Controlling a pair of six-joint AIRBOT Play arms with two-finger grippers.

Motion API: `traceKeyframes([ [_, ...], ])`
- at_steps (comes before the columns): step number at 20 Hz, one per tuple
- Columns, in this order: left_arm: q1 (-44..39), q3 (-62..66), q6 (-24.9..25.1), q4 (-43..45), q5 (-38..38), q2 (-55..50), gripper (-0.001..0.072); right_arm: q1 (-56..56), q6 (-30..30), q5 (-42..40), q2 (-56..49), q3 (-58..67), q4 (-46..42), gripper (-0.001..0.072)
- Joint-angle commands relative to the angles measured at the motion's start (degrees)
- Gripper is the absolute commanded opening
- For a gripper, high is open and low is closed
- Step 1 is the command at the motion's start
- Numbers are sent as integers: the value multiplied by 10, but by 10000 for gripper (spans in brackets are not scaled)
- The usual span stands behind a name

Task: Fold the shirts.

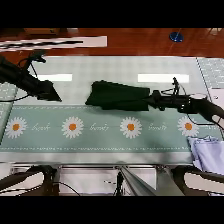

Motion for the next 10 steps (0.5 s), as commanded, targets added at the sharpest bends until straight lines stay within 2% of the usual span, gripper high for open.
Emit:
traceKeyframes([
  [1, -29, 1, -2, -1, -2, 4, 26, -70, 30, 115, 77, 56, -36, 27],
  [5, -35, 1, 10, -16, 7, 6, 26, -205, 155, 213, 207, 151, -162, 27],
  [7, -35, 1, 16, -31, 13, 6, 28, -266, 226, 226, 258, 198, -212, 27],
  [10, -34, 1, 52, -72, 13, 6, 29, -372, 279, 309, 293, 282, -272, 27],
])
